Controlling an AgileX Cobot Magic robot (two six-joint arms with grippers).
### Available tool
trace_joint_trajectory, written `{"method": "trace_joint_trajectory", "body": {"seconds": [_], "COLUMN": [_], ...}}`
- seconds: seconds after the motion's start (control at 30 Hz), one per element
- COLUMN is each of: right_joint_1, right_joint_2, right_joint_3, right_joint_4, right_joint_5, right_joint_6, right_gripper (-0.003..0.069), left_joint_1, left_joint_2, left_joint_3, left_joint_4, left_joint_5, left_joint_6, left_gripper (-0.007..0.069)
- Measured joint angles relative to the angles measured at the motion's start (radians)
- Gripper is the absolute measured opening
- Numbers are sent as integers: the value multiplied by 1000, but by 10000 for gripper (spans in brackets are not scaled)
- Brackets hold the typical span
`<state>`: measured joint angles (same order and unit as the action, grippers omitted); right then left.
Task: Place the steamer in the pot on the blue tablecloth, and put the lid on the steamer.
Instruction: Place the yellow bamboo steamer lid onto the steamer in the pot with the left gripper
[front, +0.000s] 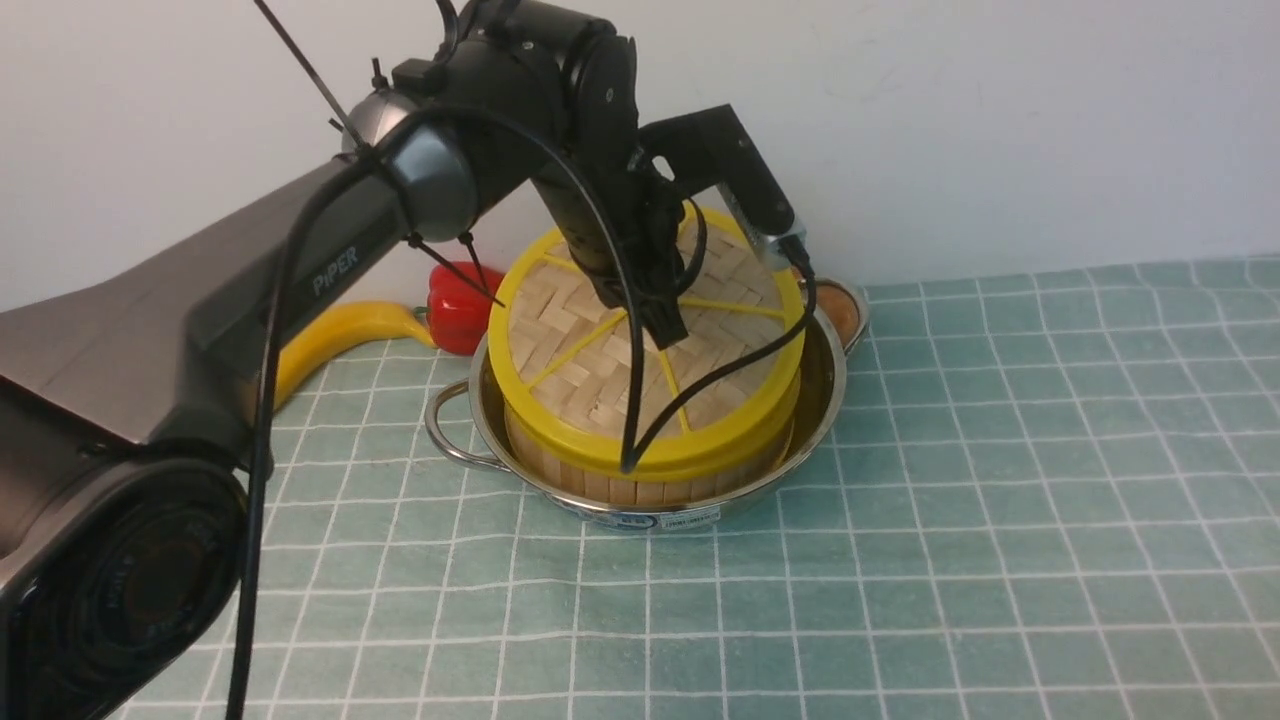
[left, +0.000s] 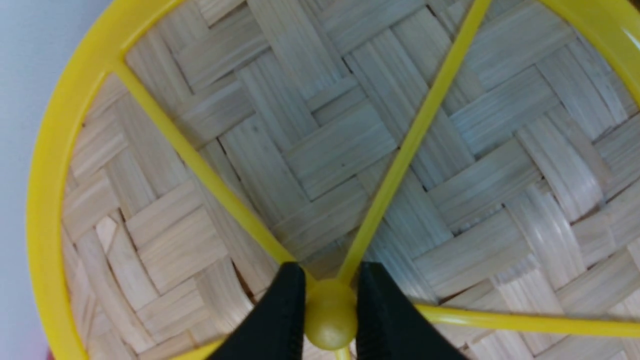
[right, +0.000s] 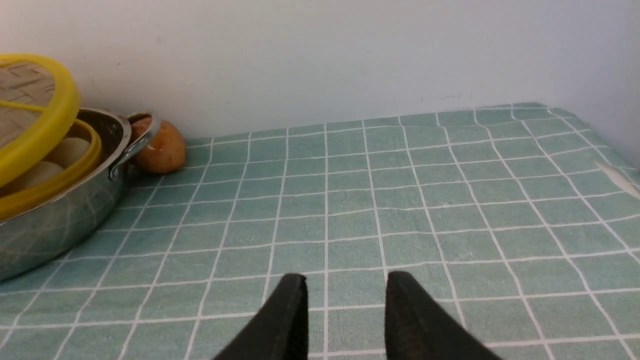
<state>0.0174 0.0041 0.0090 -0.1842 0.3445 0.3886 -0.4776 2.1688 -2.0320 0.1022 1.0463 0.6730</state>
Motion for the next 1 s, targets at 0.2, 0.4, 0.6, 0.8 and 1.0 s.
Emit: {"method": "trace_joint_trajectory", "body": {"seconds": [0.2, 0.4, 0.6, 0.8, 1.0], "right_joint_1": [0, 0, 0, 0, 0], "right_joint_2": [0, 0, 0, 0, 0], "right_joint_3": [0, 0, 0, 0, 0], "right_joint_4": [0, 0, 0, 0, 0], "right_joint_5": [-1, -1, -1, -1, -1], "right_joint_6": [0, 0, 0, 0, 0], "right_gripper": [240, 240, 240, 240, 240], "left_joint_1": [0, 0, 0, 0, 0], "left_joint_2": [0, 0, 7, 9, 9], "left_joint_3": [0, 0, -5, -34, -50], "left_joint_4": [10, 25, 21, 21, 17], "left_joint_5": [-4, -31, -38, -2, 45], "left_joint_6": [-5, -7, -7, -7, -7], "left_gripper": [123, 123, 123, 123, 123]}}
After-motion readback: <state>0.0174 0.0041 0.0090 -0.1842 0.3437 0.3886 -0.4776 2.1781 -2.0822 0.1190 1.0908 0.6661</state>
